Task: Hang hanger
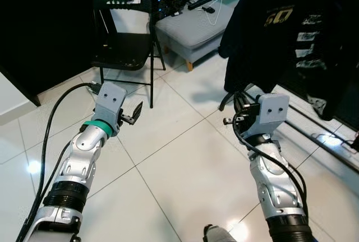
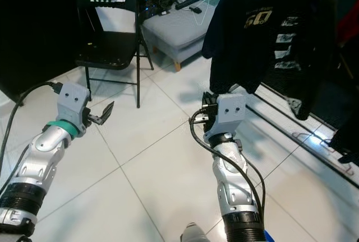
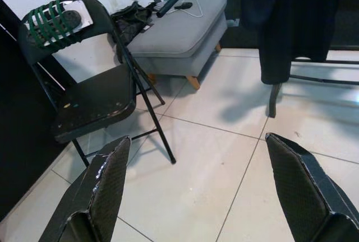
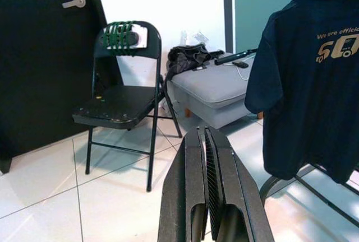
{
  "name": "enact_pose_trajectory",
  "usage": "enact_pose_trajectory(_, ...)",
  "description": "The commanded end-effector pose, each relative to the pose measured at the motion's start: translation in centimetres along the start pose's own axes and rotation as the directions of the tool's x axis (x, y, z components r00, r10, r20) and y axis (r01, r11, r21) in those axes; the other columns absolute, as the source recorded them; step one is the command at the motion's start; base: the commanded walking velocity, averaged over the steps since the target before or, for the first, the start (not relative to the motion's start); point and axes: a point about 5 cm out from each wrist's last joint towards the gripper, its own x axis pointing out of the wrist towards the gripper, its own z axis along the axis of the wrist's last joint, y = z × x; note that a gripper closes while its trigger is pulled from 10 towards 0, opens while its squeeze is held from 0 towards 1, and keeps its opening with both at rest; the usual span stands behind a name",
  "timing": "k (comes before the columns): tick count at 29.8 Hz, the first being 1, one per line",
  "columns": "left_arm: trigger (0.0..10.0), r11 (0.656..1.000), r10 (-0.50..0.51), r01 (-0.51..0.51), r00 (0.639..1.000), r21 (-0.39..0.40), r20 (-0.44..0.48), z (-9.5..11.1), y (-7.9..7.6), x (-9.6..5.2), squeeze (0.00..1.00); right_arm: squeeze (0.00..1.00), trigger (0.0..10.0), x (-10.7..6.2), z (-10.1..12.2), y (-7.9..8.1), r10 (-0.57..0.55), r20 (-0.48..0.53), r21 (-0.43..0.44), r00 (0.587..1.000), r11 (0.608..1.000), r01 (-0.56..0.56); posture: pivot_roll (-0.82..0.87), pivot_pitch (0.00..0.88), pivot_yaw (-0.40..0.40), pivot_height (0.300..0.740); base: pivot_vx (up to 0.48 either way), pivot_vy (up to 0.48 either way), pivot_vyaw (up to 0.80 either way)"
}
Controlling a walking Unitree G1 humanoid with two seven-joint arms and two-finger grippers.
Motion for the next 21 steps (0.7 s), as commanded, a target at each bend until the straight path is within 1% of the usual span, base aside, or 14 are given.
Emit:
enact_pose_trajectory(1, 10.0, 1.000, -0.013, 0.013, 0.999, 0.010, -0.031, -0.6, -0.3, -0.5, 0.00, 0.00, 10.0, -0.5, -0.3, 0.0, -0.007, -0.019, -0.002, 1.000, 1.000, 0.007, -0.11, 0.078, 0.161, 0.740, 0.000, 0.000, 0.00)
enact_pose_trajectory(6, 10.0, 1.000, -0.005, 0.005, 1.000, -0.008, -0.013, -0.1, -0.6, -0.4, 0.00, 0.00, 10.0, -0.3, 0.0, -0.5, -0.003, -0.016, -0.013, 1.000, 1.000, 0.002, -0.09, 0.096, 0.144, 0.740, 0.000, 0.000, 0.00)
enact_pose_trajectory(7, 10.0, 1.000, 0.008, -0.008, 1.000, -0.012, 0.002, 0.4, -0.3, -0.5, 0.00, 0.00, 10.0, 0.1, 0.2, -0.6, 0.001, -0.013, -0.016, 1.000, 1.000, -0.001, -0.07, 0.101, 0.135, 0.740, 0.000, 0.000, 0.00)
enact_pose_trajectory(9, 10.0, 1.000, 0.008, -0.008, 1.000, -0.012, 0.002, 0.4, -0.3, -0.5, 0.00, 0.00, 10.0, 0.1, 0.2, -0.6, 0.001, -0.013, -0.016, 1.000, 1.000, -0.001, -0.07, 0.101, 0.135, 0.740, 0.000, 0.000, 0.00)
enact_pose_trajectory(10, 10.0, 0.999, 0.026, -0.026, 1.000, -0.021, 0.014, 0.8, 0.1, -0.7, 0.00, 0.00, 10.0, 0.5, 0.3, -0.5, 0.008, -0.010, -0.020, 1.000, 1.000, -0.008, -0.07, 0.118, 0.125, 0.740, 0.000, 0.000, 0.00)
enact_pose_trajectory(11, 10.0, 0.999, 0.026, -0.026, 1.000, -0.021, 0.014, 0.8, 0.1, -0.7, 0.00, 0.00, 10.0, 0.5, 0.3, -0.5, 0.008, -0.010, -0.020, 1.000, 1.000, -0.008, -0.07, 0.118, 0.125, 0.740, 0.000, 0.000, 0.00)
enact_pose_trajectory(12, 10.0, 0.999, 0.042, -0.041, 0.999, -0.024, 0.019, 1.0, 0.5, -1.0, 0.00, 0.00, 10.0, 0.8, 0.4, -0.4, 0.013, -0.008, -0.014, 1.000, 1.000, -0.013, -0.06, 0.132, 0.120, 0.740, 0.000, 0.000, 0.00)
enact_pose_trajectory(13, 10.0, 0.999, 0.042, -0.041, 0.999, -0.024, 0.019, 1.0, 0.5, -1.0, 0.00, 0.00, 10.0, 0.8, 0.4, -0.4, 0.013, -0.008, -0.014, 1.000, 1.000, -0.013, -0.06, 0.132, 0.120, 0.740, 0.000, 0.000, 0.00)
enact_pose_trajectory(14, 10.0, 0.998, 0.052, -0.051, 0.998, -0.025, 0.018, 1.0, 0.7, -1.5, 0.00, 0.00, 10.0, 0.9, 0.4, -0.1, 0.022, -0.008, -0.014, 1.000, 1.000, -0.022, -0.06, 0.135, 0.123, 0.740, 0.000, 0.000, 0.00)
enact_pose_trajectory(15, 10.0, 0.998, 0.057, -0.057, 0.998, -0.026, 0.014, 1.0, 0.8, -2.0, 0.00, 0.00, 10.0, 0.8, 0.4, 0.1, 0.028, -0.008, -0.013, 1.000, 1.000, -0.028, -0.06, 0.135, 0.123, 0.740, 0.000, 0.000, 0.00)
enact_pose_trajectory(16, 10.0, 0.998, 0.057, -0.057, 0.998, -0.026, 0.014, 1.0, 0.8, -2.0, 0.00, 0.00, 10.0, 0.8, 0.4, 0.1, 0.028, -0.008, -0.013, 1.000, 1.000, -0.028, -0.06, 0.135, 0.123, 0.740, 0.000, 0.000, 0.00)
enact_pose_trajectory(17, 10.0, 0.998, 0.057, -0.056, 0.998, -0.030, 0.009, 0.8, 0.7, -2.4, 0.00, 0.00, 10.0, 0.6, 0.6, 0.1, 0.031, -0.007, -0.015, 0.999, 0.999, -0.031, -0.07, 0.143, 0.114, 0.740, 0.000, 0.000, 0.00)
enact_pose_trajectory(21, 10.0, 0.998, 0.055, -0.055, 0.998, -0.033, 0.006, 0.8, 0.5, -2.5, 0.00, 0.00, 10.0, 0.6, 0.8, 0.0, 0.033, -0.007, -0.017, 0.999, 0.999, -0.033, -0.07, 0.147, 0.110, 0.740, 0.000, 0.000, 0.00)
